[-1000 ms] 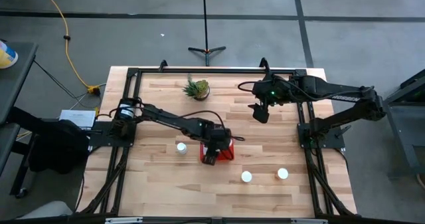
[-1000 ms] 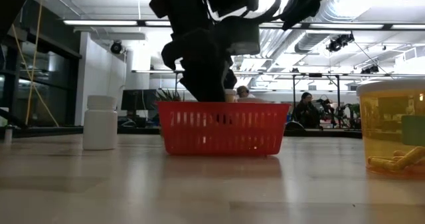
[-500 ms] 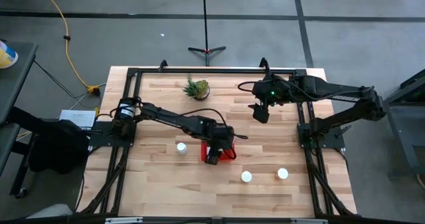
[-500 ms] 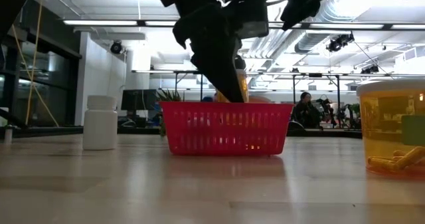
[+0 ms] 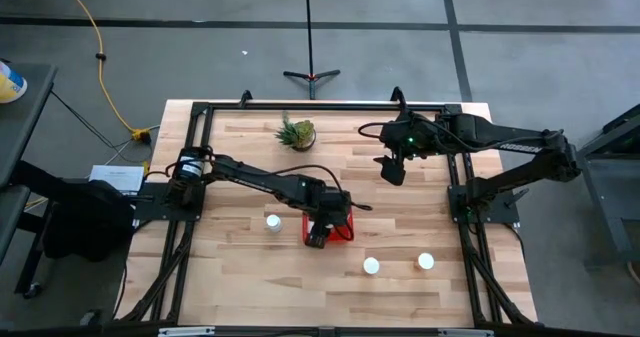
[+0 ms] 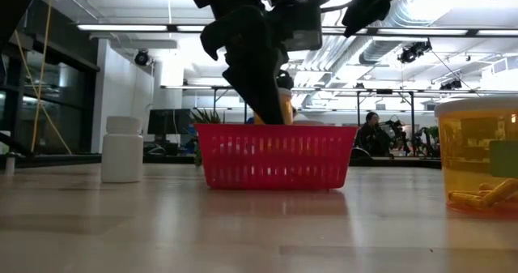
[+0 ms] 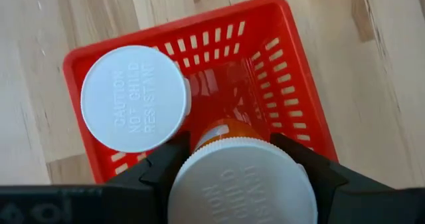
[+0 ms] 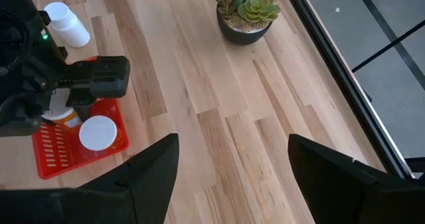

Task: Pick and place pill bottles into a basket
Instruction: Put the orange pill bottle into the red bin

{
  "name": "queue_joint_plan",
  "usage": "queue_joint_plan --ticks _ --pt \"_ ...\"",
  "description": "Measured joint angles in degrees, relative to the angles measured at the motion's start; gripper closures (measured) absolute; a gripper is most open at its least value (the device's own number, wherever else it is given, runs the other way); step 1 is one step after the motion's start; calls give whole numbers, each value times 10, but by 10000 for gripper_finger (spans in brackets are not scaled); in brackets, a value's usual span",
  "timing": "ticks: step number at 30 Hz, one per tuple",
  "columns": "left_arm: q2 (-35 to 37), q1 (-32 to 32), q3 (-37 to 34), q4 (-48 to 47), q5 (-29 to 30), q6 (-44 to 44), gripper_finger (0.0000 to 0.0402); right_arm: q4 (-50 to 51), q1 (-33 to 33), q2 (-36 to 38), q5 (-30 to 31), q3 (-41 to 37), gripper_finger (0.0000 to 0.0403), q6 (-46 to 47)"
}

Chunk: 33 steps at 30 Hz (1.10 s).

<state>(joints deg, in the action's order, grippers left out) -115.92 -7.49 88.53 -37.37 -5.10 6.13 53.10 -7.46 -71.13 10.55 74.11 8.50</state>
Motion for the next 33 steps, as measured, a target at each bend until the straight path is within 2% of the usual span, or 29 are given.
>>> queue_joint_plan --ticks 7,11,16,25,28,33 --pt "0 0 0 -20 -1 -28 167 0 0 0 0 0 130 0" --pt "0 0 0 -50 15 -38 167 0 0 0 0 0 130 0" --pt "0 0 0 -44 44 -34 167 0 0 0 5 0 130 0" --pt "0 0 0 -47 59 -21 167 -2 0 0 5 0 130 0" --pt "0 0 0 -51 86 -36 167 -2 0 0 7 0 130 0" --pt "0 0 -1 -63 95 -50 131 7 0 0 7 0 130 0"
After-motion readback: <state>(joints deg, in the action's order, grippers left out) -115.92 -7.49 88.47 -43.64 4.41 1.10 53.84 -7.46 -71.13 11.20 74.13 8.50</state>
